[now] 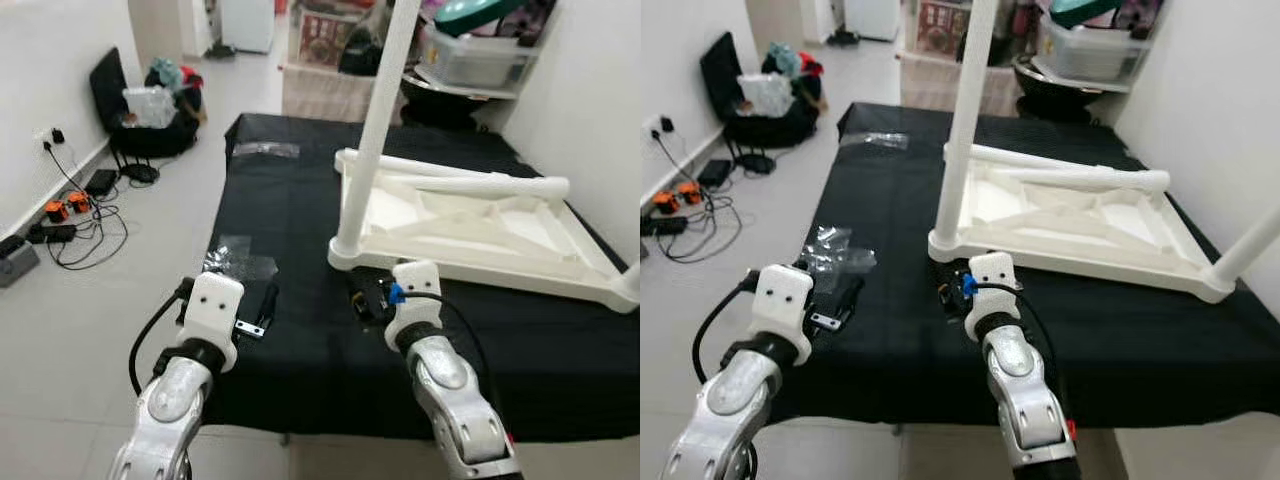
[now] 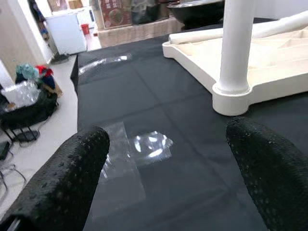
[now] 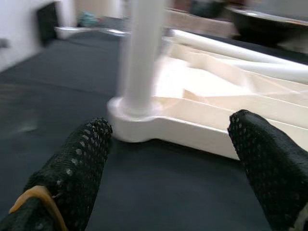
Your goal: Building children table
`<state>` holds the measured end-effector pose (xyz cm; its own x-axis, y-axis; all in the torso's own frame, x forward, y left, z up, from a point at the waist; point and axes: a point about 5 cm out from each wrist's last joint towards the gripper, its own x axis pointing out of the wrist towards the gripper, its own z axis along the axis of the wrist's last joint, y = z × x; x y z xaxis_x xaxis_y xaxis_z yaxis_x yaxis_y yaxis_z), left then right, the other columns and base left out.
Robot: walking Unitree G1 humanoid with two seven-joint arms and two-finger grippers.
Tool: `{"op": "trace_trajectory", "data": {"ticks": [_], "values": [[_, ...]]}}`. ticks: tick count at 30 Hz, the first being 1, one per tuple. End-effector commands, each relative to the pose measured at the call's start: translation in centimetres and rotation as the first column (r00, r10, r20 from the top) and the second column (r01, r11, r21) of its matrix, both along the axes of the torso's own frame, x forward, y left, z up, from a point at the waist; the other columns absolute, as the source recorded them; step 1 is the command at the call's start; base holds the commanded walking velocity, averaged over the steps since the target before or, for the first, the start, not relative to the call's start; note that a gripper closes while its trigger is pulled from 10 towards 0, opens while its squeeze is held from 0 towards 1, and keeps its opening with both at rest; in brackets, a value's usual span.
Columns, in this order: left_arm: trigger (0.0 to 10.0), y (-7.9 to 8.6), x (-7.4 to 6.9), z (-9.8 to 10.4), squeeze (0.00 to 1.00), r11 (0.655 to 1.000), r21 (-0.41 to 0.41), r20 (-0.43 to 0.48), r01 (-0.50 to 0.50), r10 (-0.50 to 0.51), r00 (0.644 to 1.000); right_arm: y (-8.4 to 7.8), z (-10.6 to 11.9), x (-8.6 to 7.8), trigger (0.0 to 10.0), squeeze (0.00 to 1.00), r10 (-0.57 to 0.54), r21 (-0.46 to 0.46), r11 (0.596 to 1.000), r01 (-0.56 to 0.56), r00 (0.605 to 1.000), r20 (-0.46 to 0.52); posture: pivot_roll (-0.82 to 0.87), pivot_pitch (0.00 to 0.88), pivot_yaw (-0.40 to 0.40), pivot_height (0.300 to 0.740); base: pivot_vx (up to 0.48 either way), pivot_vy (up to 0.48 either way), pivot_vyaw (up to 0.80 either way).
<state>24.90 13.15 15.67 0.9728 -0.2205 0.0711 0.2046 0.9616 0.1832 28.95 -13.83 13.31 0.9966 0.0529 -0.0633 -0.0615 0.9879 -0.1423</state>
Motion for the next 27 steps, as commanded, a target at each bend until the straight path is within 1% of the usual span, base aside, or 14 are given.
{"op": "trace_trajectory", "data": {"ticks": [1,7,10,11,13,14,15,17,18,20,21,24,25,27], "values": [[10.0,0.3,0.2,0.3,0.0,1.0,0.003,0.0,-0.001,0.001,1.0,-1.5,-0.3,0.3,10.0,0.0,-0.089,-0.028,0.996,0.088,0.996,-0.028,0.07,0.044,-0.08,0.74,0.0,0.0,0.0],[10.0,1.4,0.7,1.0,0.0,1.0,0.013,0.017,-0.023,0.022,1.0,-2.2,-0.2,0.9,10.0,0.0,-0.135,0.0,0.991,0.135,0.99,-0.033,0.07,0.061,-0.077,0.74,0.0,0.0,0.0],[10.0,2.6,1.2,1.4,0.0,0.998,0.046,0.028,-0.041,0.04,0.999,-2.6,0.1,1.5,10.0,0.0,-0.161,0.015,0.987,0.162,0.986,-0.036,0.08,0.079,-0.074,0.74,0.0,0.0,0.0],[10.0,2.6,1.2,1.4,0.0,0.998,0.046,0.028,-0.041,0.04,0.999,-2.6,0.1,1.5,10.0,0.0,-0.161,0.015,0.987,0.162,0.986,-0.036,0.08,0.079,-0.074,0.74,0.0,0.0,0.0],[10.0,4.0,1.7,1.7,0.0,0.995,0.087,0.027,-0.054,0.052,0.998,-3.1,0.6,1.9,10.0,0.0,-0.21,0.019,0.977,0.211,0.977,-0.03,0.09,0.096,-0.066,0.74,0.0,0.0,-0.4],[10.0,4.0,1.7,1.7,0.0,0.995,0.087,0.027,-0.054,0.052,0.998,-3.1,0.6,1.9,10.0,0.0,-0.21,0.019,0.977,0.211,0.977,-0.03,0.09,0.096,-0.066,0.74,0.0,0.0,-0.8],[10.0,4.5,1.9,1.8,0.0,0.993,0.104,0.028,-0.059,0.057,0.998,-3.2,0.7,2.0,10.0,0.0,-0.221,0.027,0.975,0.222,0.975,-0.031,0.09,0.099,-0.066,0.74,0.0,0.0,-0.8],[10.0,5.9,2.5,2.3,0.0,0.988,0.137,0.034,-0.072,0.068,0.997,-3.3,1.2,2.2,10.0,0.0,-0.25,0.02,0.968,0.25,0.968,-0.017,0.1,0.123,-0.058,0.74,0.0,0.0,-0.67],[10.0,5.9,2.5,2.3,0.0,0.988,0.137,0.034,-0.072,0.068,0.997,-3.3,1.2,2.2,10.0,0.0,-0.25,0.02,0.968,0.25,0.968,-0.017,0.1,0.123,-0.058,0.74,0.0,0.0,-0.54],[10.0,6.7,3.0,2.8,0.0,0.986,0.148,0.041,-0.072,0.066,0.997,-3.2,1.6,2.3,10.0,0.0,-0.258,0.025,0.966,0.258,0.966,-0.002,0.1,0.134,-0.052,0.74,0.0,0.0,0.0],[10.0,6.7,3.0,2.8,0.0,0.986,0.148,0.041,-0.072,0.066,0.997,-3.2,1.6,2.3,10.0,0.0,-0.258,0.025,0.966,0.258,0.966,-0.002,0.1,0.134,-0.052,0.74,0.0,0.0,0.0],[10.0,5.9,3.2,3.5,0.0,0.992,0.116,0.06,-0.047,0.04,0.997,-2.7,2.2,2.6,10.0,0.0,-0.232,0.06,0.971,0.23,0.973,0.017,0.1,0.138,-0.05,0.74,0.0,0.0,0.0],[10.0,5.0,3.1,3.7,0.0,0.995,0.101,0.071,-0.027,0.02,0.997,-1.9,2.5,2.6,10.0,0.0,-0.19,0.094,0.978,0.186,0.981,0.034,0.1,0.134,-0.048,0.74,0.0,0.0,0.0],[10.0,3.6,2.7,3.7,0.0,0.998,0.069,0.08,-0.002,-0.004,0.997,-0.6,2.8,2.3,10.0,0.0,-0.104,0.112,0.989,0.097,0.993,0.057,0.1,0.13,-0.047,0.74,0.0,0.0,0.0]]}}
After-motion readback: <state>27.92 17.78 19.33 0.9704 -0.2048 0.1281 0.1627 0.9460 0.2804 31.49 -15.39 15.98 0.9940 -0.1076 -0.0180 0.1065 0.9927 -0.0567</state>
